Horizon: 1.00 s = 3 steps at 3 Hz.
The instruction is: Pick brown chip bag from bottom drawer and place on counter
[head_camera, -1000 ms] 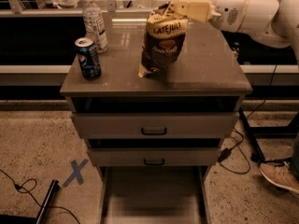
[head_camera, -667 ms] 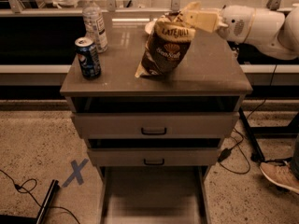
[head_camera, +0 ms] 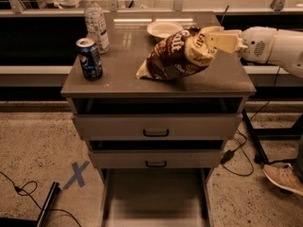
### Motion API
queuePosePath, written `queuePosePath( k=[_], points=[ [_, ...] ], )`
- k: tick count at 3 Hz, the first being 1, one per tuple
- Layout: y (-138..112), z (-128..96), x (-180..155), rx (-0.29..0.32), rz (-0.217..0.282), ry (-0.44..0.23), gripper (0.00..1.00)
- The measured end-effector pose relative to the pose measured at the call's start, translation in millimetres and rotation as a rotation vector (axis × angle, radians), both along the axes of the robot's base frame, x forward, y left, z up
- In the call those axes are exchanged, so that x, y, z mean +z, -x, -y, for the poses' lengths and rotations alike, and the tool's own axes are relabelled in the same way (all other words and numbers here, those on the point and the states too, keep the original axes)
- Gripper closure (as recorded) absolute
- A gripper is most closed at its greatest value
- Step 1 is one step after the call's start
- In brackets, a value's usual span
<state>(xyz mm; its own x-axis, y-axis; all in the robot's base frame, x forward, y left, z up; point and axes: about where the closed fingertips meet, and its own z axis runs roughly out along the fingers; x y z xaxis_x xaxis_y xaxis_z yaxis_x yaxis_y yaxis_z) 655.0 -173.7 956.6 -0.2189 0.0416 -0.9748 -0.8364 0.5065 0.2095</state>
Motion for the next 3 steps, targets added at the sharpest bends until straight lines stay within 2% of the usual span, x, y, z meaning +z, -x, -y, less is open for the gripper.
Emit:
queuePosePath(
  k=[1,2,3],
  points=[
    [9,7,-18,-0.048,-0.062,0.114,1.00],
    [2,-2,-34,-0.080,-0.109,0.211,1.00],
    [1,-4,-37,-0.078,-0.113,0.218,0.84]
  ],
)
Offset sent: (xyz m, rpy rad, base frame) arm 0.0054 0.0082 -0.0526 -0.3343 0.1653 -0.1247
